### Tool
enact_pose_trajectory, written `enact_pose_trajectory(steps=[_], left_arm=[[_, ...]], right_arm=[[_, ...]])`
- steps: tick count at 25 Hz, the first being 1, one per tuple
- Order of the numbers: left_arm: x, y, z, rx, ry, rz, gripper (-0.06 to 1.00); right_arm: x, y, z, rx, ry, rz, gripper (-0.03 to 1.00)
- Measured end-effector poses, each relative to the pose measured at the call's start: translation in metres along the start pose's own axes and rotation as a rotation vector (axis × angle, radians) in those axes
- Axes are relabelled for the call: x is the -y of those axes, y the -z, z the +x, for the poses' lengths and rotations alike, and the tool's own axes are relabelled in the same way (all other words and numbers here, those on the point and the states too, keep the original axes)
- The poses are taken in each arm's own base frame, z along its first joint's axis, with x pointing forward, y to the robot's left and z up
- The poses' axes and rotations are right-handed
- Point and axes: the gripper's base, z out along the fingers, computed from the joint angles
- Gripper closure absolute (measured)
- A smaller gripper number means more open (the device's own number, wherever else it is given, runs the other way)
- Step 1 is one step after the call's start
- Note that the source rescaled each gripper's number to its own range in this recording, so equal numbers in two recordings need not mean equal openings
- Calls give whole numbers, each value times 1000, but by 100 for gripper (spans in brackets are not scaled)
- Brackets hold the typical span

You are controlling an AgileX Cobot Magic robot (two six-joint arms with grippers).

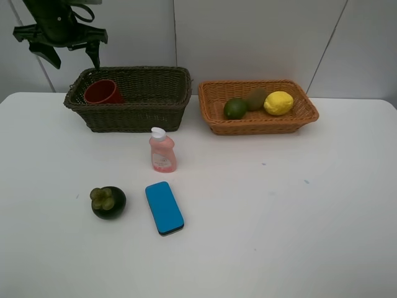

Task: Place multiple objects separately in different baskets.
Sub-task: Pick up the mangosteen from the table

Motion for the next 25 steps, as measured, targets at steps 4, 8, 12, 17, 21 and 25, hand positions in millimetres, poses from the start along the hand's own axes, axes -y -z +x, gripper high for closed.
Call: enact_pose_trajectory(steps=[4, 8, 12, 17, 21, 25], left_arm=[[-5, 42, -4, 64, 1, 14, -5], [-10, 84, -2, 110, -14, 40, -5], [-8, 118, 11, 74, -60, 65, -5], [12, 147, 23, 99, -189, 115, -5], [35, 155, 33, 103, -286, 158, -5], [57, 144, 53, 38, -356, 178, -5]], right_arm=[[0, 0, 0, 0, 0, 0, 10], [0, 0, 0, 0, 0, 0, 10], [0, 0, 0, 0, 0, 0, 10], [0, 0, 0, 0, 0, 0, 10], [0, 0, 0, 0, 0, 0, 10], [0, 0, 0, 0, 0, 0, 10]])
